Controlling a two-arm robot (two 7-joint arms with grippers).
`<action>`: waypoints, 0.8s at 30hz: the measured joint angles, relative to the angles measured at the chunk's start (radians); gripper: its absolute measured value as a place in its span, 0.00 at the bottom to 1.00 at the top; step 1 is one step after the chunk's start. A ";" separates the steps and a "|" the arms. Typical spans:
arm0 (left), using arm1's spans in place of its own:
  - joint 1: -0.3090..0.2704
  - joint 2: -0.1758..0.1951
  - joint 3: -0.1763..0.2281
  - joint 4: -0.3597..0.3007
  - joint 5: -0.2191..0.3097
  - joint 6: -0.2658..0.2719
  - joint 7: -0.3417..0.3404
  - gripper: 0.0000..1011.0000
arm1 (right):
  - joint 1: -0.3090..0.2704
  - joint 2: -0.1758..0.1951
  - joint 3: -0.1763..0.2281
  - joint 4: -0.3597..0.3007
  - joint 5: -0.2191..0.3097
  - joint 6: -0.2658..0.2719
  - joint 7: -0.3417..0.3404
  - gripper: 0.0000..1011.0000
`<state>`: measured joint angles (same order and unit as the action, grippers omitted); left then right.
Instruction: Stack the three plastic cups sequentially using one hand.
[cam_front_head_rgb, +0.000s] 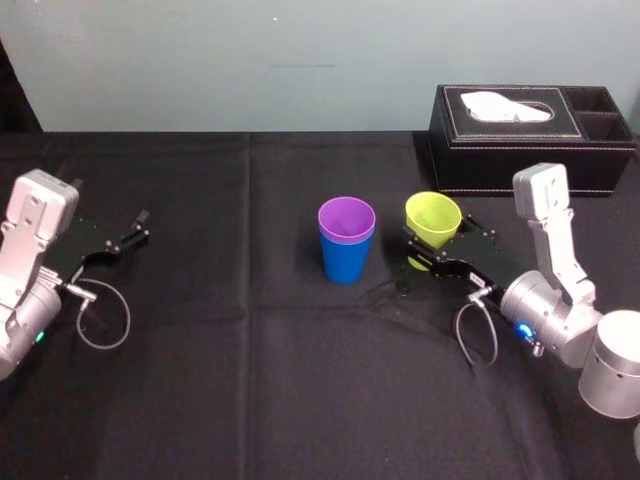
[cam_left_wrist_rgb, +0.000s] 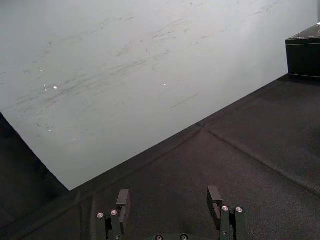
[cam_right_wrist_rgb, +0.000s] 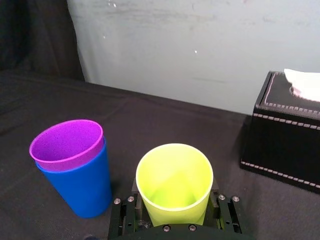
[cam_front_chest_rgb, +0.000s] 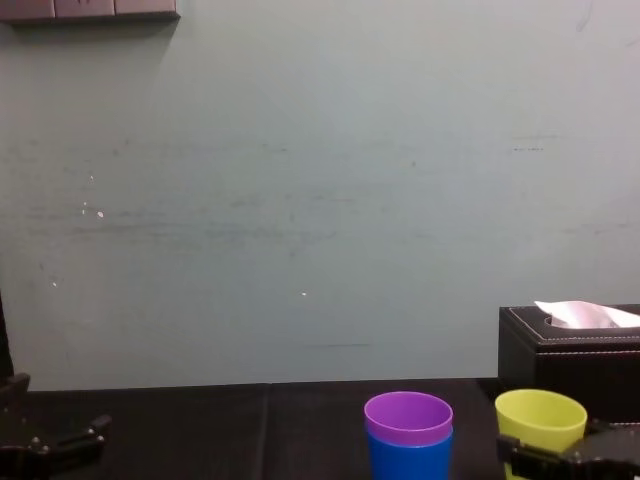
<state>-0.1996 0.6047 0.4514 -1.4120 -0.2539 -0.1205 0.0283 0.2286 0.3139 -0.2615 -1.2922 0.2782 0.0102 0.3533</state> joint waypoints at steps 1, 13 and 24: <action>0.000 0.000 0.000 0.000 0.000 0.000 0.000 1.00 | -0.002 0.002 0.001 -0.008 0.000 0.001 -0.001 0.73; 0.000 0.000 0.000 0.000 0.000 0.000 0.000 1.00 | 0.014 0.048 0.011 -0.165 0.008 0.086 0.008 0.73; 0.000 0.000 0.000 0.000 0.000 0.000 0.000 1.00 | 0.069 0.057 0.003 -0.231 0.075 0.153 0.041 0.73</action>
<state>-0.1995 0.6047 0.4514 -1.4120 -0.2539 -0.1205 0.0283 0.2974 0.3714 -0.2586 -1.5229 0.3534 0.1631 0.3944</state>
